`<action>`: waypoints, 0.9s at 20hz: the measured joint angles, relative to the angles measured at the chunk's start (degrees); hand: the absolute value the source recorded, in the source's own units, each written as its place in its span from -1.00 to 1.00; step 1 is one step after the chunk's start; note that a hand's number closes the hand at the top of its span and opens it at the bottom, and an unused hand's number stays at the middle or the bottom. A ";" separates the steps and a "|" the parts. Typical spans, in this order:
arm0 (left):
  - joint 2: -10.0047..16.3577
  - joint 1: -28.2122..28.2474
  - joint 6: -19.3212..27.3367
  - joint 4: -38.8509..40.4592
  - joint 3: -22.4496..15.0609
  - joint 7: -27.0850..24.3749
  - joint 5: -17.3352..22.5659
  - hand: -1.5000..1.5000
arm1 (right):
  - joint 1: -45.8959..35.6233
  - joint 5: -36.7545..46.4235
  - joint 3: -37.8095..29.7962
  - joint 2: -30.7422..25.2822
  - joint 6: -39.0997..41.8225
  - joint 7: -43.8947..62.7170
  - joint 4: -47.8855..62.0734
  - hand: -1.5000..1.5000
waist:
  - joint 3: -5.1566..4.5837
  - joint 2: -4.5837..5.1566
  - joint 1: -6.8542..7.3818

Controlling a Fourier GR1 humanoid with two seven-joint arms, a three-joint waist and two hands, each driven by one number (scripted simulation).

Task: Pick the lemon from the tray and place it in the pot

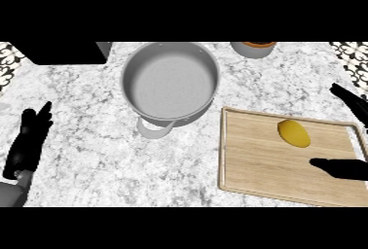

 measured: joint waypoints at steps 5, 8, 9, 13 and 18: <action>0.65 0.21 -1.13 -0.66 0.63 0.38 -0.09 0.00 | -1.39 1.25 1.97 -7.31 10.75 14.14 -6.19 -1.00 | -0.05 0.05 0.61; 0.33 -0.11 -1.19 -0.93 0.60 0.66 -0.61 0.00 | -2.47 -0.91 3.44 -10.19 18.17 21.34 -8.97 -1.00 | -0.03 0.14 0.83; 0.43 0.52 -1.37 -1.89 0.60 0.81 -0.57 0.00 | -2.76 -1.63 4.18 -10.57 20.25 23.57 -9.82 -1.00 | -0.02 0.12 1.07; -0.73 0.68 -1.54 -2.16 0.96 1.11 -1.64 0.00 | -6.37 -3.73 6.02 -9.64 27.01 31.38 -11.07 -1.00 | 0.06 0.25 1.30; -2.23 0.68 -2.43 -1.80 2.32 1.48 -3.77 0.00 | -6.49 -2.49 5.67 -6.88 31.28 36.25 -11.47 -1.00 | 0.12 0.27 1.04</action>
